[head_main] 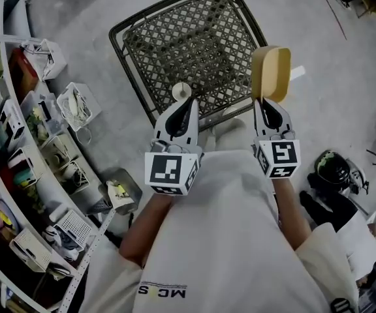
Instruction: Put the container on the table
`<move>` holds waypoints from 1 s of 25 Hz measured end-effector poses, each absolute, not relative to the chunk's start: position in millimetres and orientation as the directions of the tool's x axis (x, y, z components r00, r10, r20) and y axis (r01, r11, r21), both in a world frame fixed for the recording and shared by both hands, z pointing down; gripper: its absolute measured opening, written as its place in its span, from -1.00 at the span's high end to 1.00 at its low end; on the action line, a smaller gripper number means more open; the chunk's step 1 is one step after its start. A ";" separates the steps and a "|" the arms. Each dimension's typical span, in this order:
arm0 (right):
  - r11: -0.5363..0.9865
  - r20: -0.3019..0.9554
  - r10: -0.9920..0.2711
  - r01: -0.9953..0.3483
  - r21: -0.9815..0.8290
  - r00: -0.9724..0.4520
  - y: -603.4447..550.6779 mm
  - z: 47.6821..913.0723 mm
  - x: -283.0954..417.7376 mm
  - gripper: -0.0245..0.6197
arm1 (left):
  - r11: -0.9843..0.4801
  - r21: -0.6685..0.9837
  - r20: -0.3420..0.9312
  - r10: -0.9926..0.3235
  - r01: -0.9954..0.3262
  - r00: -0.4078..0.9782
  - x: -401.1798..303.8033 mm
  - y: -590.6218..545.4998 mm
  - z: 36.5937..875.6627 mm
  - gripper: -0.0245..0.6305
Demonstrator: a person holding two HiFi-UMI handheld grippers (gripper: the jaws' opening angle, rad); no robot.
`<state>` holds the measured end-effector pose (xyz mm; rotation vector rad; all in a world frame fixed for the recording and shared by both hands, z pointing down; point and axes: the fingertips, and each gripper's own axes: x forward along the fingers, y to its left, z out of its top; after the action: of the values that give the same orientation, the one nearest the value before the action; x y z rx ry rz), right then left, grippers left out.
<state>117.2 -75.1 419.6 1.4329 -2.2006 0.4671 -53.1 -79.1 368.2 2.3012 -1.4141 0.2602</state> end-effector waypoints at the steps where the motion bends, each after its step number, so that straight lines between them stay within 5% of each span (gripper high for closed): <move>1: 0.407 0.562 -0.751 -0.913 -0.020 -0.347 -76.3 426.0 115.3 0.82 | -0.390 0.259 0.381 -0.799 -0.883 0.465 -51.5 -79.9 372.0 0.85; 25: 0.491 0.731 -0.583 -0.871 -0.032 -0.355 -89.3 575.7 84.7 0.83 | -0.353 0.248 0.489 -0.758 -0.902 0.431 -52.8 -81.3 430.1 0.85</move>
<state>84.7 -89.3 575.7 1.1920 -2.0727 0.5573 -52.8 -81.3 430.1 2.2088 -1.3995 0.3987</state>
